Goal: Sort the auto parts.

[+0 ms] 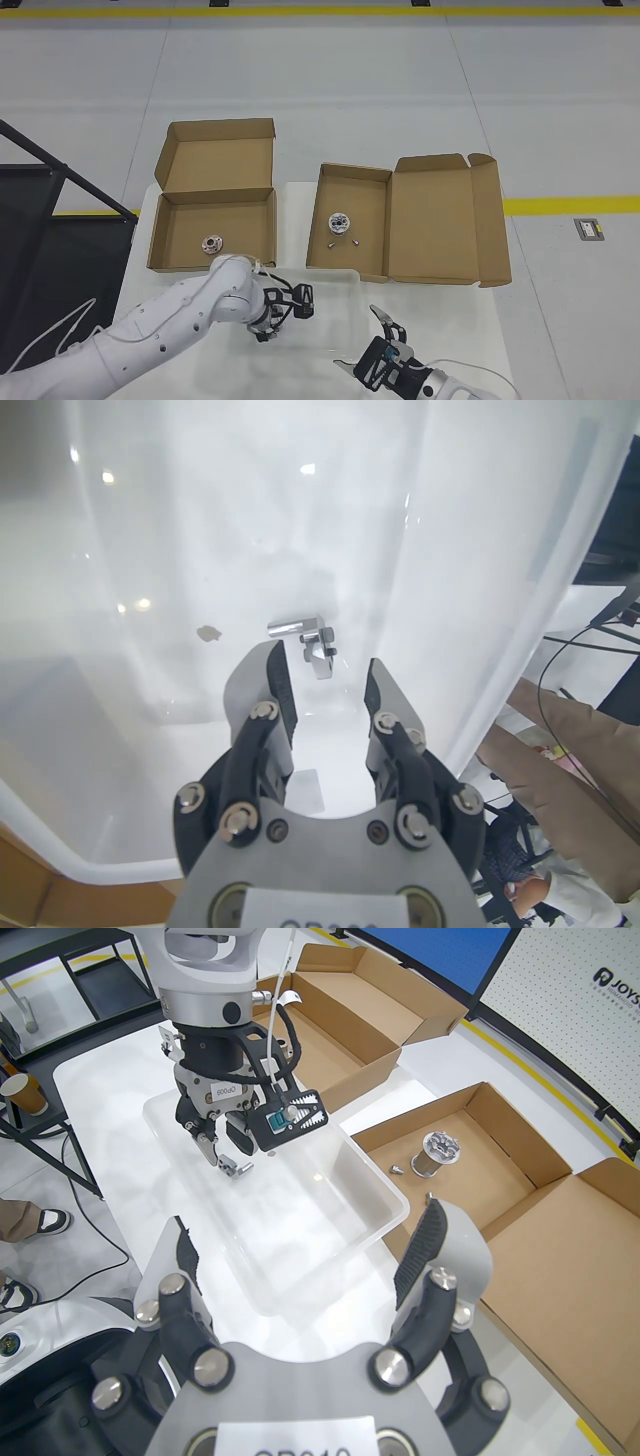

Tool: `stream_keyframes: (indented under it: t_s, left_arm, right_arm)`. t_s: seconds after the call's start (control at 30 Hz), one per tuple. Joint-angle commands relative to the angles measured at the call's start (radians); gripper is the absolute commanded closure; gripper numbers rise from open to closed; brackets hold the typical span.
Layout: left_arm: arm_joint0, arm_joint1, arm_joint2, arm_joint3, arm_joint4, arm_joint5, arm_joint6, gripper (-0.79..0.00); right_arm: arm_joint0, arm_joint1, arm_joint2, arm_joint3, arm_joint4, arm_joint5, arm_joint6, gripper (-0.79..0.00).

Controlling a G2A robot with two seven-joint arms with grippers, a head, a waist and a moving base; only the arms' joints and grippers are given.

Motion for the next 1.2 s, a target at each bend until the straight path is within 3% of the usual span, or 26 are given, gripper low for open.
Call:
stream_keyframes:
  t_s: [0.0,0.93,1.17]
  left_arm:
    - [0.01,-0.003,-0.002,0.015,0.015,0.008,0.008,-0.36]
    - [0.085,-0.039,-0.064,0.111,0.054,0.025,0.008,-0.262]
    - [0.094,-0.045,-0.084,0.119,0.065,0.01,0.02,-0.089]
  right_arm:
    - [0.0,0.0,0.0,0.0,0.0,0.0,0.0,-0.785]
    - [0.0,0.0,0.0,0.0,0.0,0.0,0.0,-0.785]
    - [0.0,0.0,0.0,0.0,0.0,0.0,0.0,-0.785]
